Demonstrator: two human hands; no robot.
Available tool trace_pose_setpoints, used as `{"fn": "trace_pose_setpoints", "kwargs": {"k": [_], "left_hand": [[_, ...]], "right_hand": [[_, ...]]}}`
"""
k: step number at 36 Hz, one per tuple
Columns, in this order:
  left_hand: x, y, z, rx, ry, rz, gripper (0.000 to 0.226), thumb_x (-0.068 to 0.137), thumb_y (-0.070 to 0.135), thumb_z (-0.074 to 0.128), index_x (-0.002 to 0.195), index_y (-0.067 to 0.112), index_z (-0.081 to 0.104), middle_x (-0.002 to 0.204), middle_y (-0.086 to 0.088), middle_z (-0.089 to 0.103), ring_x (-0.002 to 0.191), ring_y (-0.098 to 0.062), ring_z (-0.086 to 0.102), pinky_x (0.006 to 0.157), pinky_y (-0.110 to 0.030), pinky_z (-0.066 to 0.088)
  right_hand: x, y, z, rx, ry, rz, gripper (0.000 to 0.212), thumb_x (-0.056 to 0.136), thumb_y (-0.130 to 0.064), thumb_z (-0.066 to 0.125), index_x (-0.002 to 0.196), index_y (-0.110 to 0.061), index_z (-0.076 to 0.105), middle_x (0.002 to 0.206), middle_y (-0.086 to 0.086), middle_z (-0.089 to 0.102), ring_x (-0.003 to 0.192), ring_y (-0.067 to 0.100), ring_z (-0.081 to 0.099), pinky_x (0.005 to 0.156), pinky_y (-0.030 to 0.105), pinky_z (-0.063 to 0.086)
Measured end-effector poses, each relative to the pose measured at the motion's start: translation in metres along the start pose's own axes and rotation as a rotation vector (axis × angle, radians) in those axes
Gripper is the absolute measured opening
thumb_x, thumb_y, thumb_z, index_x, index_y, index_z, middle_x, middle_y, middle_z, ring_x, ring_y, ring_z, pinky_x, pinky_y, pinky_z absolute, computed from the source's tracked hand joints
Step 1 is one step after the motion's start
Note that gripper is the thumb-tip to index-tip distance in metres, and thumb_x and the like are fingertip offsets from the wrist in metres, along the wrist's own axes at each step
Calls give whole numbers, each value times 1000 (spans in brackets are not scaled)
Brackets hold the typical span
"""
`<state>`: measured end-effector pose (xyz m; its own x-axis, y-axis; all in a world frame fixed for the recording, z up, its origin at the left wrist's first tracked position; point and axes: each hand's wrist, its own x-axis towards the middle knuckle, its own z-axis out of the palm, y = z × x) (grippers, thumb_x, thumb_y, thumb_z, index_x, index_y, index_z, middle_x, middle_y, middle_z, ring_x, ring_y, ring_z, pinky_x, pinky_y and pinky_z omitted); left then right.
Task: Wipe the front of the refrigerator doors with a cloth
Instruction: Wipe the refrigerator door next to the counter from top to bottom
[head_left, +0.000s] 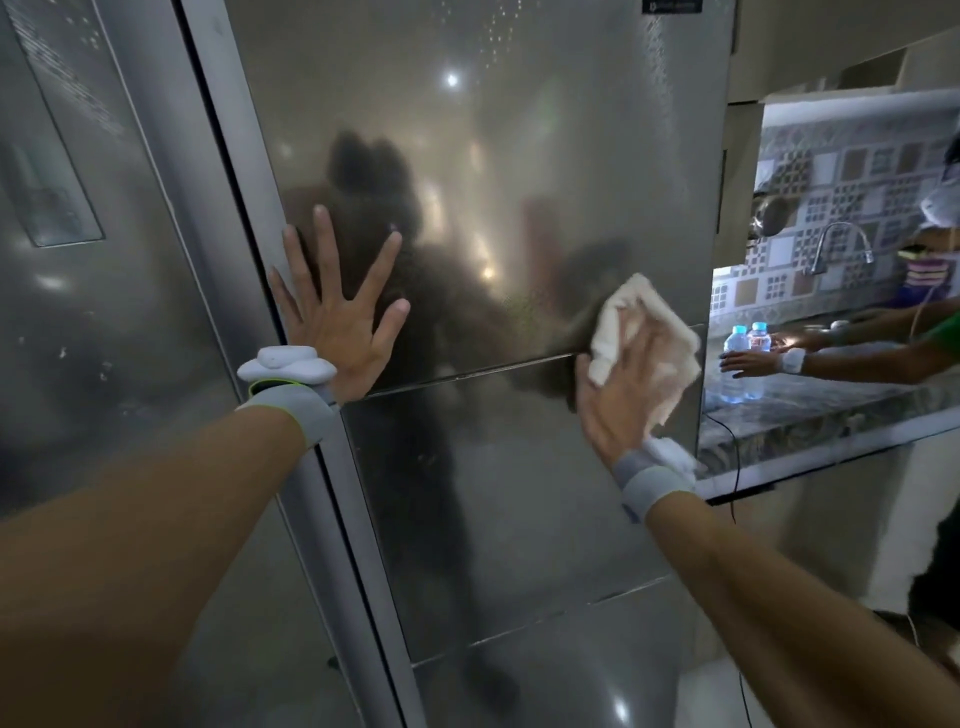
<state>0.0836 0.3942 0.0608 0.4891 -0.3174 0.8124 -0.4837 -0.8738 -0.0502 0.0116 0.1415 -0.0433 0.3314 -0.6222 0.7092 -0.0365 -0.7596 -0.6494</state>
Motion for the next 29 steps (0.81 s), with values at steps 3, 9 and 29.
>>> {"fn": "trace_pose_setpoints", "kwargs": {"k": [3, 9, 29], "left_hand": [[-9, -7, 0, 15, -34, 3, 61, 95, 54, 31, 148, 50, 0, 160, -9, -19, 144, -41, -19, 113, -63, -3], [-17, -9, 1, 2, -59, 6, 60, 96, 53, 30, 148, 50, 1, 160, -9, -19, 144, -41, -19, 112, -62, -4], [-39, 15, 32, 146, -111, 196, 66, 89, 54, 38, 148, 48, 9, 161, -10, -14, 145, -41, -14, 107, -72, -3]], "right_hand": [[-45, -33, 33, 144, -200, -105, 73, 87, -32, 52, 148, -16, 15, 158, 7, 11, 145, 28, 3, 116, 58, 9], [-142, -88, 102, -100, -629, -717, 88, 87, -46, 53, 151, -33, -5, 160, 12, 15, 145, 41, 7, 112, 67, 4], [-20, 97, 27, 244, -188, 742, 89, 88, -65, 43, 150, -32, -12, 162, -9, -6, 144, 44, 15, 117, 53, 9]]}}
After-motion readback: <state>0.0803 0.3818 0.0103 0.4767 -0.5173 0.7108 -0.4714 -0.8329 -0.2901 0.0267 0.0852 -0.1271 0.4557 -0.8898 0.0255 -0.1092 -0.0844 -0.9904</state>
